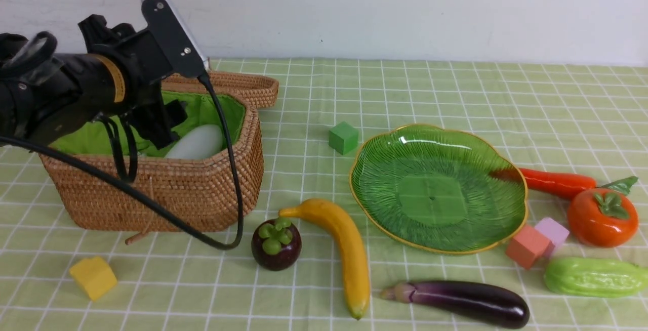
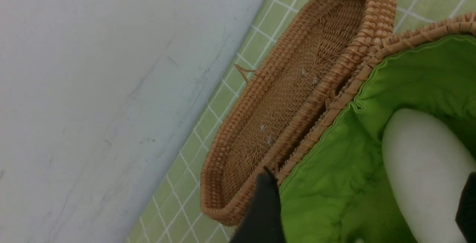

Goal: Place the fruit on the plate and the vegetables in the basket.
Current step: Take a daikon with your left arm and place it on the basket on the left, then grab a mangosteen with your left arm and put it on the plate on the right

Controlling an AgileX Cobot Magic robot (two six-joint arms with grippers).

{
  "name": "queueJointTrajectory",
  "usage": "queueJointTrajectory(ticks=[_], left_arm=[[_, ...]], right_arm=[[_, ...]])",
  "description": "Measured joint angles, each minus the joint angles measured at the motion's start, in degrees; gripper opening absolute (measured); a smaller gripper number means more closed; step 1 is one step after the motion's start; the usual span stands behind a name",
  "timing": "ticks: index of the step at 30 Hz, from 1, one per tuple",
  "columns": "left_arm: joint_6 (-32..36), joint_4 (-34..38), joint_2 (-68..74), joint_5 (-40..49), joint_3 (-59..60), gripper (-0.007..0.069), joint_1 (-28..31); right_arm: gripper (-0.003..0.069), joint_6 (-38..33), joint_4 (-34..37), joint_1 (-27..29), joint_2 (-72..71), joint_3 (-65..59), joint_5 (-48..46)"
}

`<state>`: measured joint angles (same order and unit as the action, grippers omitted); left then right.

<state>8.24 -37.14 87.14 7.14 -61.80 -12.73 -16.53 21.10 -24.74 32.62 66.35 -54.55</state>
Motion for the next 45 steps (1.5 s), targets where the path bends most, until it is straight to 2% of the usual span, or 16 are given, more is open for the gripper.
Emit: queueJointTrajectory(ticks=[4,5,6,8,9,10,13,14,19,22,28,29,31,34,38,45], left_arm=[[-8.2,6.2,-4.6,5.5,0.0,0.051,-3.3],[-12.4,9.6,-7.0,7.9,0.0,0.0449,-6.0],[-13.6,10.6,-7.2,8.7,0.0,0.043,-6.8],[-19.9,17.6,-10.2,15.4,0.0,0.0267,-13.0],[-19.9,18.1,-10.4,15.4,0.0,0.0267,-13.6],[-21.7,22.0,-11.0,20.9,0.0,0.0154,-18.6],[-22.6,26.0,-10.8,29.2,0.0,0.0004,-25.4],[-23.2,27.4,-10.4,32.6,0.0,-0.0013,-27.9],[-28.2,29.8,-7.3,37.6,0.0,-0.0011,-31.4],[-29.1,29.7,-4.6,38.2,-0.1,0.0041,-31.3],[-31.1,23.7,1.7,32.6,-0.1,0.0367,-31.1],[-31.1,23.7,1.7,32.6,-0.1,0.0367,-31.1],[-35.5,18.1,3.2,29.4,-0.2,0.051,-31.1],[-40.5,11.9,4.9,27.7,-0.3,0.0601,-31.1],[-46.3,3.9,8.3,26.5,-0.5,0.064,-31.1],[-53.0,-4.6,13.1,24.5,-0.5,0.0593,-31.1]], right_arm=[[0.0136,0.0,0.0,0.0,0.0,0.0,-1.5],[0.0136,0.0,0.0,0.0,0.0,0.0,-2.6],[0.0138,0.0,0.0,0.0,0.0,0.0,-3.1],[0.0139,0.0,0.0,0.0,0.0,0.0,-5.5],[0.0139,0.0,0.0,0.0,0.0,0.0,-5.7],[0.0139,0.0,0.0,0.0,0.0,0.0,-7.5],[0.014,0.0,0.0,0.0,0.0,0.0,-10.3],[0.014,0.1,0.0,0.0,0.0,0.0,-11.4],[0.0141,1.2,0.0,0.0,0.0,0.0,-16.2],[0.0141,1.5,0.0,0.0,0.0,0.0,-18.1],[0.0145,1.5,0.0,0.0,0.0,0.0,-18.1],[0.0145,1.5,0.0,0.0,0.0,0.0,-18.1],[0.0147,1.5,0.0,0.0,0.0,0.0,-18.1],[0.0149,1.5,0.0,0.0,0.0,0.0,-18.1],[0.0149,1.5,0.0,0.0,0.0,0.0,-18.1],[0.0149,1.5,0.0,0.0,0.0,0.0,-18.1]])
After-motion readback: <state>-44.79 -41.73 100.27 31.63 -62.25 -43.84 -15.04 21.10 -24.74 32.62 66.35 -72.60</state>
